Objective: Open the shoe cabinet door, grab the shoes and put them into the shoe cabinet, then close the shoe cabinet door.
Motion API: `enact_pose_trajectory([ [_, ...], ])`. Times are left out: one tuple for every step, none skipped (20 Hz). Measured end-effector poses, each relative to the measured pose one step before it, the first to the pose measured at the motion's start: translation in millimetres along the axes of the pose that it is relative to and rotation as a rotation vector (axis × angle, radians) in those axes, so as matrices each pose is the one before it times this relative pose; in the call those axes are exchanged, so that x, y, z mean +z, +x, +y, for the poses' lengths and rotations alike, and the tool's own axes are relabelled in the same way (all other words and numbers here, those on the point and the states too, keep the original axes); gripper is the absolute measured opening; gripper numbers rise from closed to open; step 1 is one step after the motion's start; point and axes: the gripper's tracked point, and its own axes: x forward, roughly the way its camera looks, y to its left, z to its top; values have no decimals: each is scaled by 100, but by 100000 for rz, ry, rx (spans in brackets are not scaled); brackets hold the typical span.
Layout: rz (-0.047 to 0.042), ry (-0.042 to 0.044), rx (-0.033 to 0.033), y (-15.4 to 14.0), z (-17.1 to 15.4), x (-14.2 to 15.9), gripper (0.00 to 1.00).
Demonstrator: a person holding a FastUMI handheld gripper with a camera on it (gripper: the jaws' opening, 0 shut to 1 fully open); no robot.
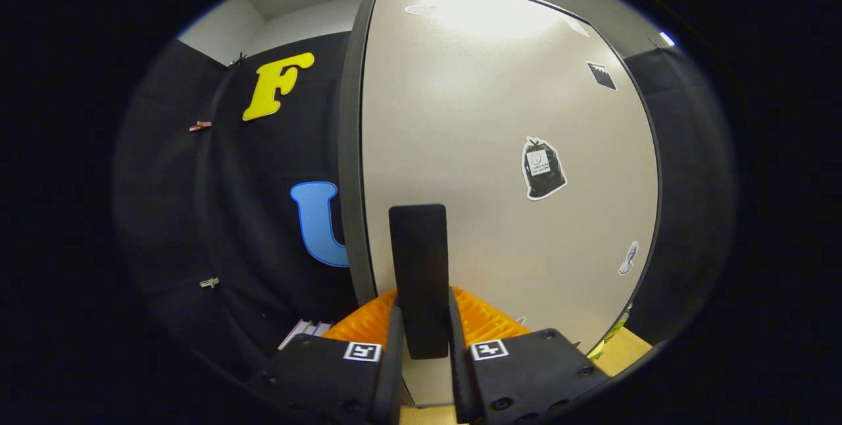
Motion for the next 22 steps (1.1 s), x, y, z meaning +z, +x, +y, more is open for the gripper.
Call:
enact_pose_trajectory([
  [163,201,-9,46,-24,2,25],
  [456,211,355,-58,-12,-50,25],
  [363,34,512,-157,55,-6,25],
  [266,-194,514,-102,-23,-9,25],
  [293,-268,589,-213,-8,0,25],
  [311,-142,864,-176,41,-1,25],
  [218,218,949,-309,26,8,25],
  [587,108,752,-278,-51,-1,25],
  [286,199,635,-351,13,30,25],
  [460,566,690,-521,-4,43,25],
  [314,559,749,-527,-19,52,25],
  [239,329,720,-594,103,128,25],
  [347,70,833,-770,156,74,25],
  [490,-37,954,-616,-83,-54,25],
  [36,111,939,-732,-189,82,25],
  [251,59,752,-707,-181,88,25],
  [343,56,718,-898,-219,-37,25],
  [264,19,815,-774,-241,52,25],
  [256,120,928,-856,-227,-90,25],
  [425,181,1231,-698,-267,-4,25],
  [245,277,1549,-798,-221,12,25],
  [796,48,1717,-868,-309,-74,25],
])
